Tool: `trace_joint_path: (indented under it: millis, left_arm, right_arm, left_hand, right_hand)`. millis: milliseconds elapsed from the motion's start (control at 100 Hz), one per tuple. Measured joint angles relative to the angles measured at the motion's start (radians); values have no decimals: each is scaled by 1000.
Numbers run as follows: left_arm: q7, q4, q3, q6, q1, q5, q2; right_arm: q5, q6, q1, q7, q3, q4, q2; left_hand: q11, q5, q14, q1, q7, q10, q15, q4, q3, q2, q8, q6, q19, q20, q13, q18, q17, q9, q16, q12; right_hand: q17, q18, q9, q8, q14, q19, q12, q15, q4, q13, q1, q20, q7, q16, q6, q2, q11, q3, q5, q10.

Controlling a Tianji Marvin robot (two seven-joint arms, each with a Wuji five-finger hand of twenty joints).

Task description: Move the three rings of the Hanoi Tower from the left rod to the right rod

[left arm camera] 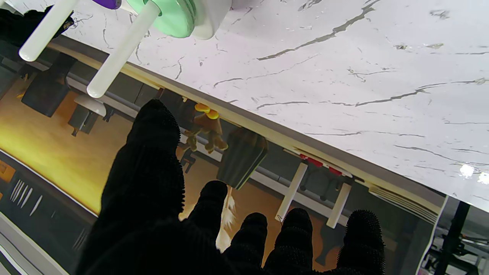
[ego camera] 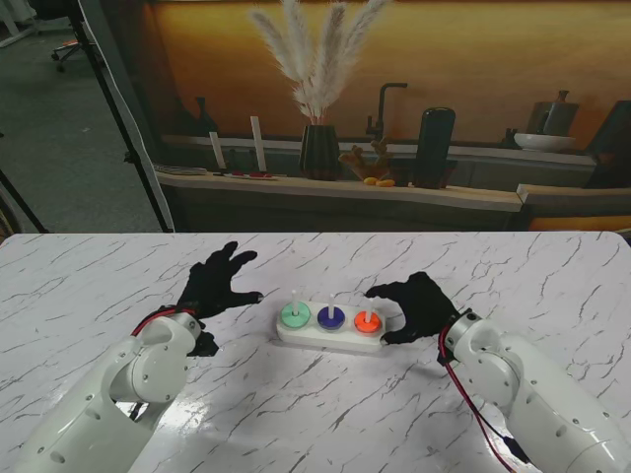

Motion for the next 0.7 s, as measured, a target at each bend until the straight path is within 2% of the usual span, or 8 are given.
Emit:
trace_joint_path:
  millis: [290, 390, 570, 700]
  left_arm:
    - [-4, -3, -3, 8, 7, -10, 1]
    - [-4, -3, -3, 10, 8, -11, 1]
    - [-8, -7, -10, 14, 15, -10, 1]
    - [-11, -8, -11, 17, 16, -10, 1]
  right_arm:
    - [-24, 5, 29, -55, -55, 34, -2]
    - [-37, 5, 45, -89, -82, 56, -4]
    - [-37, 9, 57, -101, -99, 70, -9]
    - [-36, 10, 62, -111, -108, 76, -11]
  left_hand:
    - [0, 0, 0, 0, 0, 0, 0, 0, 0, 0, 0, 0, -1, -4, 0, 0, 0, 0, -1, 0]
    - [0, 0, 0, 0, 0, 0, 0, 0, 0, 0, 0, 0, -1, -4, 0, 0, 0, 0, -1, 0]
    - [0, 0, 0, 0, 0, 0, 0, 0, 0, 0, 0, 0, -1, -5, 0, 0, 0, 0, -1, 0]
    - [0, 0, 0, 0, 0, 0, 0, 0, 0, 0, 0, 0, -1, -5, 0, 0, 0, 0, -1, 0]
  right_hand:
    - [5, 0, 0, 0, -2, 27, 0, 26, 0, 2, 5, -4, 24, 0, 0, -51, 33, 43, 0, -5]
    - [16, 0, 15, 0, -11, 44, 0, 50, 0, 7, 43, -4, 52, 0, 0, -72, 56, 57, 0, -26]
    - [28, 0, 64, 1, -23, 77, 1, 88, 0, 36, 96, 5, 111, 11, -23, -74, 86, 64, 9, -73]
    - [34, 0, 78, 13, -33, 89, 1, 104, 0, 45, 107, 15, 139, 22, -39, -46, 95, 63, 20, -98]
